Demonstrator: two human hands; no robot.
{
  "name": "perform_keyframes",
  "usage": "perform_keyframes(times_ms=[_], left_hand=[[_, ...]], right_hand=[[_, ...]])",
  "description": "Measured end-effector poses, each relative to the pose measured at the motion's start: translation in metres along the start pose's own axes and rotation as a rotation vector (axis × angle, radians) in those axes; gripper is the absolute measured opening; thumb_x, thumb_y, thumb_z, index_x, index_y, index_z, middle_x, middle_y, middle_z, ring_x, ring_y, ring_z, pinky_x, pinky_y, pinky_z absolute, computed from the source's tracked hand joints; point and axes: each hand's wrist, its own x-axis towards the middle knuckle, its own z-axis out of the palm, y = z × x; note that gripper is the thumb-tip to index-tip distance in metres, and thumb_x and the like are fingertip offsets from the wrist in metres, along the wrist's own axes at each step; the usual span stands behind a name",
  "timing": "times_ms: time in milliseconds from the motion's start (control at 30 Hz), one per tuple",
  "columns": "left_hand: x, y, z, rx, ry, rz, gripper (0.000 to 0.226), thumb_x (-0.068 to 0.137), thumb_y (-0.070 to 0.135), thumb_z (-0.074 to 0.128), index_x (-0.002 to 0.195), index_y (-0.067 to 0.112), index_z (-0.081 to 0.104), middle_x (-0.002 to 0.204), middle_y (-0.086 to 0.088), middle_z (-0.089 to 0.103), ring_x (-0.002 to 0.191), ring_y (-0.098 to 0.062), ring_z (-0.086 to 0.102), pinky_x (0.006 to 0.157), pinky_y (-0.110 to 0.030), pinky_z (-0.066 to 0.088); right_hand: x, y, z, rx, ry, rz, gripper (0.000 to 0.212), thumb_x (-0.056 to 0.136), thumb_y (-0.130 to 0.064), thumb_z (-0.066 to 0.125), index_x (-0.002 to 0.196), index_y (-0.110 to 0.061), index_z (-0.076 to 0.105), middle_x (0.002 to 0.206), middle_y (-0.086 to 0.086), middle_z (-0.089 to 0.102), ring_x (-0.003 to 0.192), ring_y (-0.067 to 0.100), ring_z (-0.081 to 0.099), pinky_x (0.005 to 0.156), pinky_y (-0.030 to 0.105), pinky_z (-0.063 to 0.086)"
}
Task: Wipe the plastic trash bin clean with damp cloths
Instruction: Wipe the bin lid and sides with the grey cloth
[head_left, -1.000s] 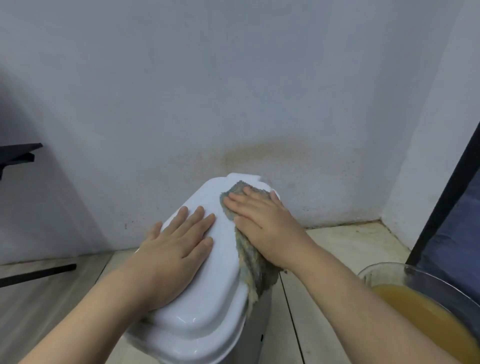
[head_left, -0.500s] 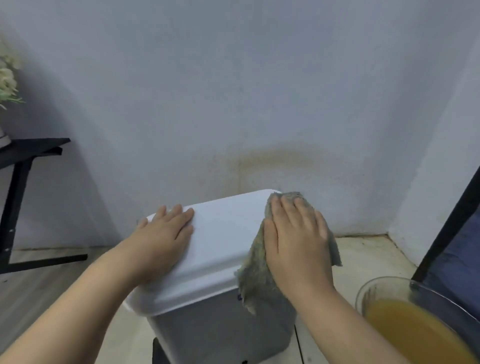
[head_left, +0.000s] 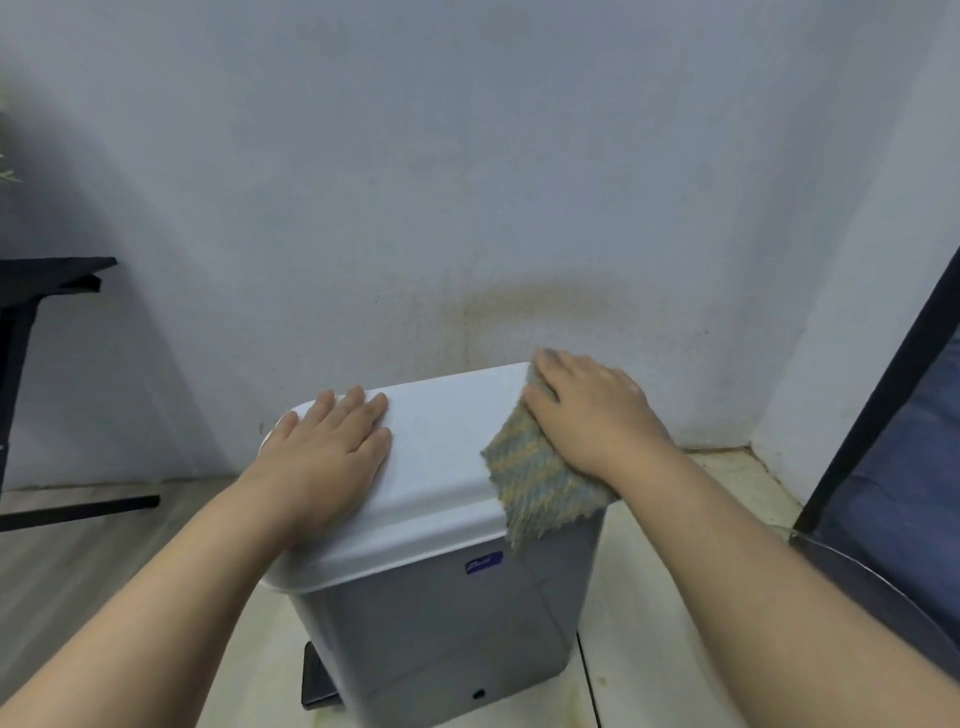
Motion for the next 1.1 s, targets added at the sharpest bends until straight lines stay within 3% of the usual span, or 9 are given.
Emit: perform_keyframes(times_ms=[133,333,433,567,633,700,800,900,1100], left_hand=[[0.011,0.001,0.001,0.015,-0.031,0.093,0.051,0.1,0.041,0.012,0.148,0.036,-0.003,0.157,0.013,-0.011,0.144,-0.007,-0.012,0.118,-0.031,-0.007],[0.018,-0.012,0.0,0.02,-0.059,0.148,0.049,0.099,0.043,0.015,0.145,0.042,-0.004,0.155,0.019,-0.01,0.143,-0.002,-0.011,0.116,-0.027,-0.007],[0.018,-0.01,-0.001,-0.025,-0.052,0.146,0.049,0.099,0.043,0.018,0.146,0.043,0.002,0.156,0.02,-0.006,0.143,-0.002,-0.009,0.117,-0.028,-0.006],[0.022,-0.002,-0.011,-0.133,-0.004,0.114,0.045,0.098,0.038,0.034,0.142,0.034,0.032,0.154,0.01,0.023,0.141,-0.013,0.021,0.116,-0.03,0.013],[0.034,0.014,-0.021,-0.197,0.039,0.106,0.033,0.096,0.032,0.041,0.128,0.029,0.048,0.14,0.0,0.041,0.127,-0.019,0.039,0.106,-0.03,0.026],[0.055,0.04,-0.03,-0.239,0.062,0.167,0.033,0.096,0.031,0.042,0.128,0.026,0.05,0.133,-0.004,0.048,0.121,-0.02,0.045,0.098,-0.031,0.031],[0.084,0.086,-0.034,-0.303,-0.039,0.238,0.042,0.097,0.039,0.04,0.136,0.025,0.044,0.138,0.0,0.048,0.125,-0.02,0.045,0.102,-0.034,0.031],[0.106,0.117,-0.027,-0.291,-0.178,0.238,0.048,0.093,0.053,0.04,0.132,0.025,0.049,0.136,0.003,0.05,0.124,-0.019,0.047,0.106,-0.034,0.03],[0.119,0.121,-0.029,-0.391,-0.279,0.182,0.032,0.082,0.049,0.064,0.093,0.02,0.057,0.096,0.0,0.059,0.088,-0.017,0.054,0.08,-0.032,0.041]], right_hand=[[-0.048,-0.036,0.017,-0.116,0.132,-0.007,0.057,0.094,-0.038,0.015,0.147,-0.018,0.02,0.154,0.002,0.026,0.142,0.021,0.018,0.116,0.049,0.011],[0.01,-0.032,-0.002,-0.012,-0.267,-0.284,0.053,0.1,-0.047,0.015,0.15,-0.032,0.006,0.159,-0.009,0.001,0.146,0.014,0.001,0.117,0.042,0.001],[0.019,-0.005,-0.009,0.089,-0.244,-0.201,0.052,0.1,-0.047,0.015,0.15,-0.032,0.011,0.158,-0.008,0.01,0.145,0.014,0.01,0.118,0.042,0.007],[0.004,0.023,-0.037,0.84,0.014,-0.029,0.037,0.095,-0.043,0.041,0.132,-0.042,0.044,0.14,-0.015,0.045,0.125,0.006,0.042,0.101,0.032,0.033],[-0.008,0.047,-0.049,0.823,0.135,0.117,0.02,0.091,-0.036,0.053,0.11,-0.035,0.058,0.118,-0.014,0.058,0.104,0.005,0.055,0.084,0.026,0.044],[-0.021,0.064,-0.049,0.76,0.007,0.268,0.015,0.088,-0.038,0.06,0.095,-0.026,0.063,0.101,-0.008,0.063,0.088,0.009,0.058,0.066,0.024,0.043],[-0.034,0.071,-0.034,0.822,-0.172,0.372,0.029,0.082,-0.045,0.067,0.095,-0.019,0.063,0.088,-0.002,0.066,0.07,0.008,0.059,0.058,0.023,0.042],[-0.041,0.074,-0.026,0.965,-0.108,0.385,0.031,0.079,-0.042,0.071,0.095,-0.018,0.059,0.084,-0.004,0.063,0.056,-0.003,0.058,0.046,0.013,0.04],[-0.042,0.076,-0.022,1.004,-0.079,0.29,0.014,0.085,-0.023,0.067,0.08,-0.019,0.055,0.082,-0.003,0.061,0.069,0.009,0.056,0.053,0.017,0.042]])
